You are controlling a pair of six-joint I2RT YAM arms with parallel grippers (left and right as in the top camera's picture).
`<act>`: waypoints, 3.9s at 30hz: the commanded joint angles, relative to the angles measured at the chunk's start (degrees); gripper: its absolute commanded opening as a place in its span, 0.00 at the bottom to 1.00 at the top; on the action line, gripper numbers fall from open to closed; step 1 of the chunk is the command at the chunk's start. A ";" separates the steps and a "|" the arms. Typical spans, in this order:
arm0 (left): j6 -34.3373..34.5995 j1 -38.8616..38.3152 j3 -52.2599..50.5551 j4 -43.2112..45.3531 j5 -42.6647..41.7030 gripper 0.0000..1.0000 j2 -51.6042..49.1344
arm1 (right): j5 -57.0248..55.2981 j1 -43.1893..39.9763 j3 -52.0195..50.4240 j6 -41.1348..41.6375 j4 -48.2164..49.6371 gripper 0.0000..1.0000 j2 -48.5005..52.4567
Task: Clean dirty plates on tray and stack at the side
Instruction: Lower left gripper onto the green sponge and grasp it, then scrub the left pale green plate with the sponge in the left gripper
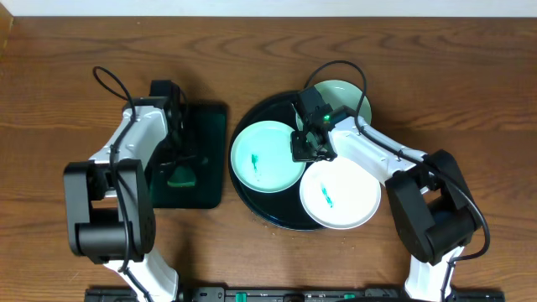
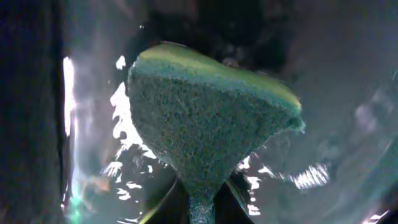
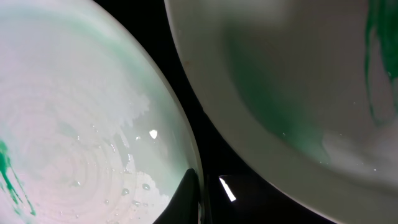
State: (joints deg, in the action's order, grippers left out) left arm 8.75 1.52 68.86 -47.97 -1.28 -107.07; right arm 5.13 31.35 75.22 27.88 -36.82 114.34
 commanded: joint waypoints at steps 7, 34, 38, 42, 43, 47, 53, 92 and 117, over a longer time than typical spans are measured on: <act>0.31 0.33 2.69 -3.08 0.42 0.07 13.11 | 1.03 0.61 0.83 0.00 1.49 0.01 1.07; 22.05 -17.90 2.67 6.29 -7.08 0.07 8.94 | 0.70 -0.02 0.83 8.94 -1.62 0.01 1.07; 23.91 -20.59 2.67 8.13 -7.13 0.07 3.96 | 0.68 -0.02 0.83 8.94 -1.66 0.01 1.07; 24.61 -23.26 2.67 9.25 -7.15 0.07 0.46 | 0.22 -0.02 0.83 8.83 -1.60 0.01 1.09; 24.61 -23.91 2.67 9.31 -7.15 0.07 -0.13 | 0.22 0.00 0.83 8.70 -1.53 0.01 1.09; 24.59 -26.56 2.67 9.33 -7.17 0.07 -1.60 | 0.20 -0.02 0.83 8.72 -1.51 0.01 1.09; 22.86 -29.05 2.67 13.46 -10.05 0.07 -3.91 | 0.15 0.04 0.83 8.72 -1.49 0.01 1.09; 29.94 -25.33 3.06 9.68 9.49 0.07 -3.08 | -0.35 0.15 0.46 8.72 -1.11 0.01 1.11; 18.27 -25.70 3.06 16.24 8.26 0.07 -3.04 | -0.37 0.24 0.42 8.72 -0.63 0.01 1.11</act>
State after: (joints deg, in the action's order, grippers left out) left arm 24.45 -24.34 72.07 -30.63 -5.02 -109.62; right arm 5.61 31.22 75.33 36.27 -37.58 114.37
